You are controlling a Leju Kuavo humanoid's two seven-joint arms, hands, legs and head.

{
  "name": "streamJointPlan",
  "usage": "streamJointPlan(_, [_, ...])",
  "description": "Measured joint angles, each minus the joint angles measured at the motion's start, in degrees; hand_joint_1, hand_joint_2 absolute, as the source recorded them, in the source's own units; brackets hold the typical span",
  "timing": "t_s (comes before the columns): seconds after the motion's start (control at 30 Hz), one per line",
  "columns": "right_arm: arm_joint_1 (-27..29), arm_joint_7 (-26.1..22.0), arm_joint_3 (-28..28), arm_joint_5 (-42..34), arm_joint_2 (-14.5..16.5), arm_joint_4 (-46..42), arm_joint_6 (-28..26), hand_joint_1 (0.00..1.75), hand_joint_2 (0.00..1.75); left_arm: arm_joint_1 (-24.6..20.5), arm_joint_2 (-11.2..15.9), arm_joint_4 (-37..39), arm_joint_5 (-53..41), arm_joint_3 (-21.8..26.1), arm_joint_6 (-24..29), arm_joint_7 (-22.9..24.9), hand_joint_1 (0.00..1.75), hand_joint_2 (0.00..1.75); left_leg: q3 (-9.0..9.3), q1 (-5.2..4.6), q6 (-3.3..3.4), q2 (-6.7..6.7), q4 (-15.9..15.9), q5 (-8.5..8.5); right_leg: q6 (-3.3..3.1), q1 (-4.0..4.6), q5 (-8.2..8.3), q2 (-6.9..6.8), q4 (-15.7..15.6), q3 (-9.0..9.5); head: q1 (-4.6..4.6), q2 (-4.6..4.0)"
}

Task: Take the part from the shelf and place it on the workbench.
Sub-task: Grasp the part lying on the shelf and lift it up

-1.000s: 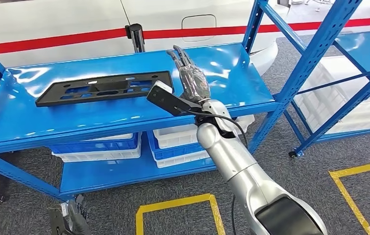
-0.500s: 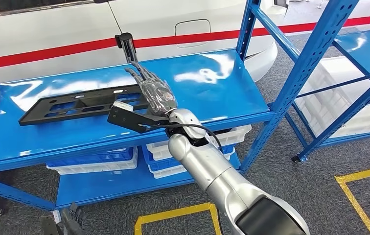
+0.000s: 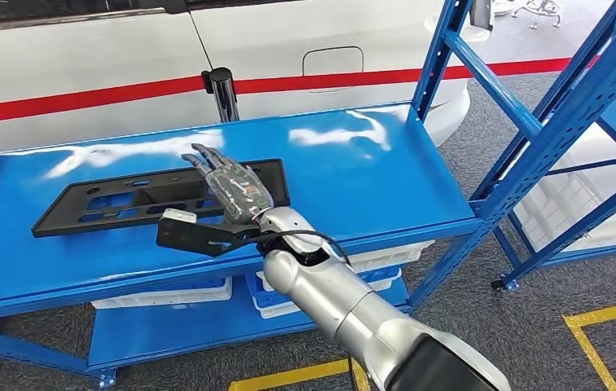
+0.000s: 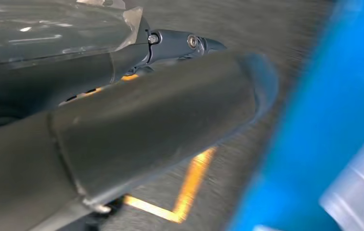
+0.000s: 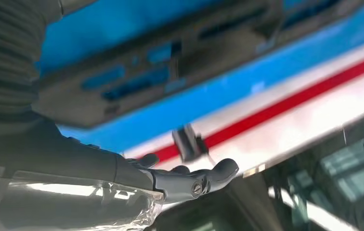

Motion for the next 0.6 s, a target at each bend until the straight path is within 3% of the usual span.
streamJointPlan(0.03, [0.6, 0.4, 1.4, -0.4, 0.0, -0.2, 0.0, 0.00, 1.75, 0.8, 0.1, 0.5, 0.2, 0.5, 0.0, 0.6, 0.00, 0.00, 0.22, 0.00, -0.05, -0.05, 0.0, -0.36, 0.11, -0.04, -0.04, -0.01, 0.4, -1.28, 0.02, 0.00])
streamJointPlan(0.07, [1.0, 0.6, 2.4, -0.7, 0.0, -0.3, 0.0, 0.00, 1.75, 1.5, 0.1, 0.9, 0.2, 0.9, -0.1, 0.8, 0.00, 0.00, 0.50, 0.00, -0.15, -0.15, 0.0, -0.68, 0.56, -0.11, 1.16, -0.02, -1.2, -1.62, 0.04, -0.01])
streamJointPlan(0.13, [1.2, 0.8, 3.8, -1.0, 0.0, -0.5, 0.0, 0.00, 1.75, 2.1, 0.2, 1.5, 0.3, 1.5, 0.1, 1.5, 0.00, 0.00, 1.19, -0.02, -0.51, -0.53, 0.1, -1.31, 1.76, -0.30, 6.07, -0.14, -7.7, -0.55, 0.08, -0.01])
streamJointPlan(0.17, [1.2, 0.7, 4.2, -1.1, 0.0, -0.6, 0.0, 0.00, 1.75, 2.1, 0.2, 1.7, 0.3, 1.7, 0.5, 2.2, 0.00, 0.00, 1.46, -0.08, -0.80, -0.76, 0.1, -1.62, 1.78, -0.32, 7.73, -0.26, -10.6, 0.07, 0.12, -0.01])
streamJointPlan(0.23, [1.2, 0.6, 5.4, -1.4, 0.0, -0.8, 0.4, 0.00, 1.75, 2.2, 0.3, 2.3, 0.0, 2.0, 2.4, 5.0, 0.00, 0.00, 1.69, -0.18, -1.53, -0.98, 0.3, -2.08, 0.85, -0.28, 9.48, -0.45, -13.3, 0.89, 0.09, -0.01])
streamJointPlan(0.27, [1.2, 0.6, 6.2, -1.4, 0.0, -0.9, 0.6, 0.00, 1.75, 2.2, 0.4, 2.5, -0.6, 2.0, 4.0, 7.1, 0.00, 0.00, 1.73, -0.16, -1.84, -0.97, 0.5, -2.19, 0.14, -0.24, 9.48, -0.43, -13.4, 1.12, 0.09, -0.01])
streamJointPlan(0.37, [1.6, 0.9, 10.2, -0.4, 0.1, -1.8, 1.1, 0.00, 1.75, 2.4, 0.5, 3.3, -4.2, 1.8, 10.4, 15.2, 0.00, 0.00, 1.11, 0.26, -2.57, -0.53, 2.4, -3.18, -0.81, -0.57, 10.14, -0.25, -13.6, 1.96, -0.03, -0.01])
streamJointPlan(0.5, [3.3, 1.6, 16.2, 1.3, 0.1, -2.5, 1.3, 0.00, 1.75, 2.9, 0.5, 4.1, -9.0, 0.1, 17.4, 27.2, 0.00, 0.00, -4.94, 0.52, -3.61, -0.11, 13.2, -8.30, -1.51, -0.36, 9.75, -0.32, -13.6, 2.36, -0.20, 0.00])
streamJointPlan(0.53, [3.9, 1.7, 17.4, 1.9, 0.1, -2.5, 1.2, 0.00, 1.75, 3.1, 0.4, 4.3, -9.4, -0.3, 18.4, 29.5, 0.00, 0.00, -5.88, 0.56, -3.74, -0.09, 14.3, -8.44, -1.59, -0.30, 9.68, -0.30, -13.6, 2.37, -0.21, -0.01])
streamJointPlan(0.6, [4.7, 2.4, 19.4, 3.9, 0.1, -2.5, 0.8, 0.00, 1.75, 3.5, 0.3, 4.5, -9.9, -0.8, 19.7, 32.4, 0.00, 0.00, -4.60, 0.67, -3.76, -0.06, 10.5, -5.79, -1.61, -0.27, 9.63, -0.23, -13.6, 2.44, -0.21, -0.01])
